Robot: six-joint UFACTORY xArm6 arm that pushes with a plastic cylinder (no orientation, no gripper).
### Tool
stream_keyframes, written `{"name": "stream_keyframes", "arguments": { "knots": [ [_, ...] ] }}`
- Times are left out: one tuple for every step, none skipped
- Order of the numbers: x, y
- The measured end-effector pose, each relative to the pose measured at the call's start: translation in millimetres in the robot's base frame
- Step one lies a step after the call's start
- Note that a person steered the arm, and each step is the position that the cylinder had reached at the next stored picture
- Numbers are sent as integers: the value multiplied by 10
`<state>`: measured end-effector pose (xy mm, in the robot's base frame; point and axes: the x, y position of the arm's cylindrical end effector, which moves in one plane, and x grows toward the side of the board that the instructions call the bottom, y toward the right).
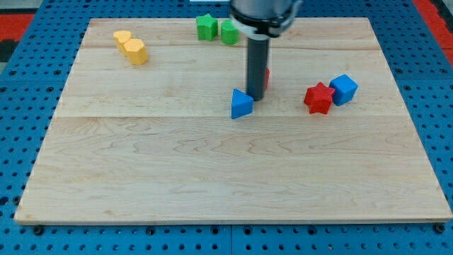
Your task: Push the red circle into the hexagon
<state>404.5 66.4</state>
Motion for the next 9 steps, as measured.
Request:
{"name": "stream_keyframes", "arguments": {
  "knots": [
    [-368, 359],
    [-540, -364],
    [-703, -1237],
    [-503, -1012],
    [-341, -792],
    [-103, -1330],
    [-192, -1749],
    [-366, -2295],
    [-513, -2636]
  ]
}}
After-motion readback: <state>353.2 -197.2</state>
